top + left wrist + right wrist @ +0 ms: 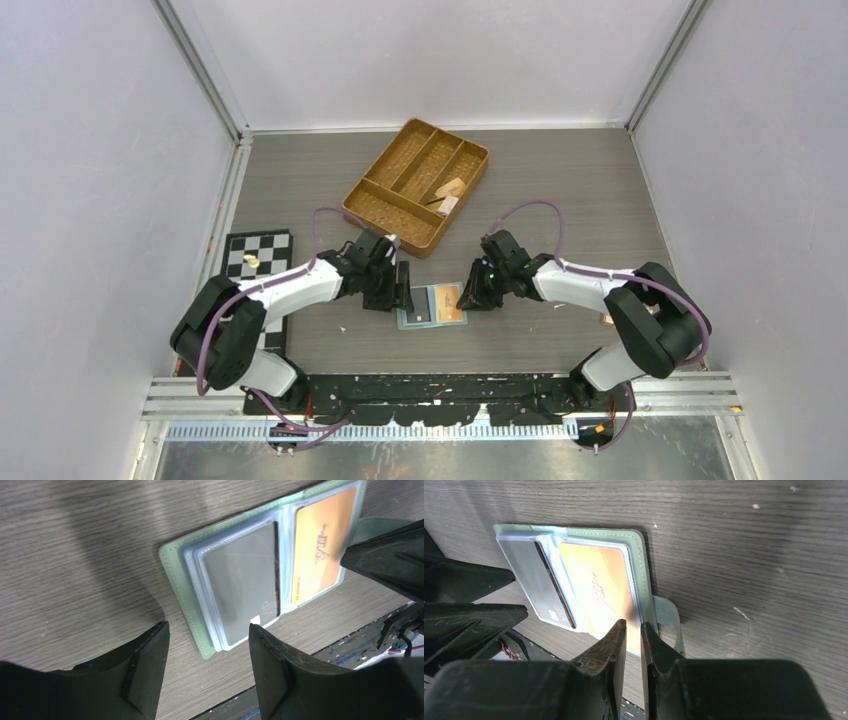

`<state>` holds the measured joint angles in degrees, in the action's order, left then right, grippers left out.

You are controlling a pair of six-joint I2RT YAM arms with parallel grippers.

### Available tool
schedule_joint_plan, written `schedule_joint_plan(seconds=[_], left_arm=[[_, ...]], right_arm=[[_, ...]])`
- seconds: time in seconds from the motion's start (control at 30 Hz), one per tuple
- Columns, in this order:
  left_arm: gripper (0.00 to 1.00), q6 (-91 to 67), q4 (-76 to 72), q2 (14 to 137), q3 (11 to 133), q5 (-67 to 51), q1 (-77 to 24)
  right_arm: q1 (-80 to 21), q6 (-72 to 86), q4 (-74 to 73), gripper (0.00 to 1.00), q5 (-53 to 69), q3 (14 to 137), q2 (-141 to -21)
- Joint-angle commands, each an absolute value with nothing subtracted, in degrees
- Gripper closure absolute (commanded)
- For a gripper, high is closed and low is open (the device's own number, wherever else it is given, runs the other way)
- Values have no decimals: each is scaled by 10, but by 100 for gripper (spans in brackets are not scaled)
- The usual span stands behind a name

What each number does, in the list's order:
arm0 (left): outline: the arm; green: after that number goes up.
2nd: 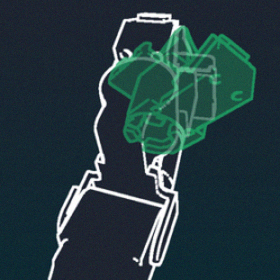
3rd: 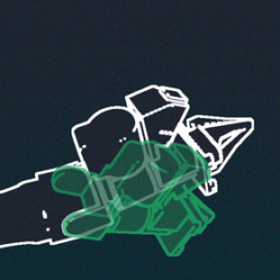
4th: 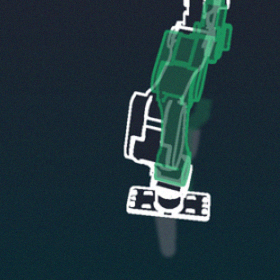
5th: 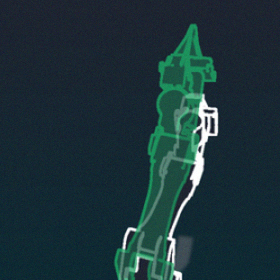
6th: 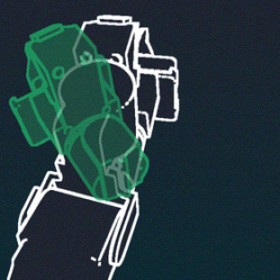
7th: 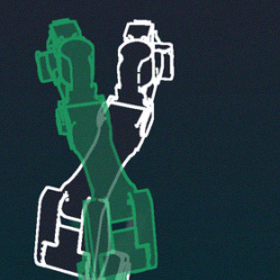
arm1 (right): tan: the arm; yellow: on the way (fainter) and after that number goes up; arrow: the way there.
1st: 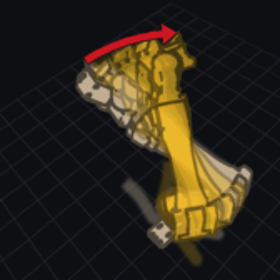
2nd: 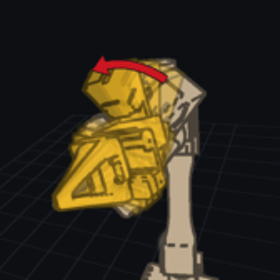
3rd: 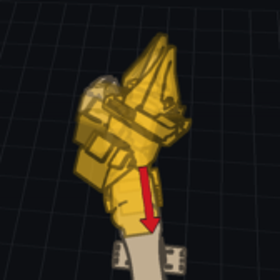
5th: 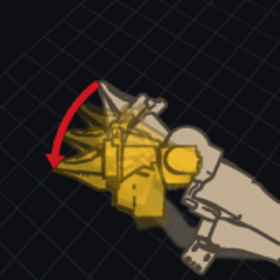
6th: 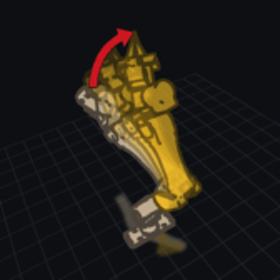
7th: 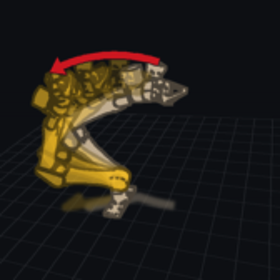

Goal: Put the credit cards into the card holder
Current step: Insert the credit card into the card holder.

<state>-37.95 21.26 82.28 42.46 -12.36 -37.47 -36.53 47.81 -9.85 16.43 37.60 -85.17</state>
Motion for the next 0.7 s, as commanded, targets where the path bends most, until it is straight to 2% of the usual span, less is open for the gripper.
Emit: schedule_joint_plan(seconds=[0.0,0.43,0.67], left_arm=[[39,-367,199,838,414,-122,-370],[55,-375,152,880,402,-159,-370],[57,-375,154,880,403,-157,-370]], right_arm=[[-366,482,-74,78,169,373,-859],[-367,496,-18,79,216,367,-887],[-367,517,35,79,248,356,-880]])
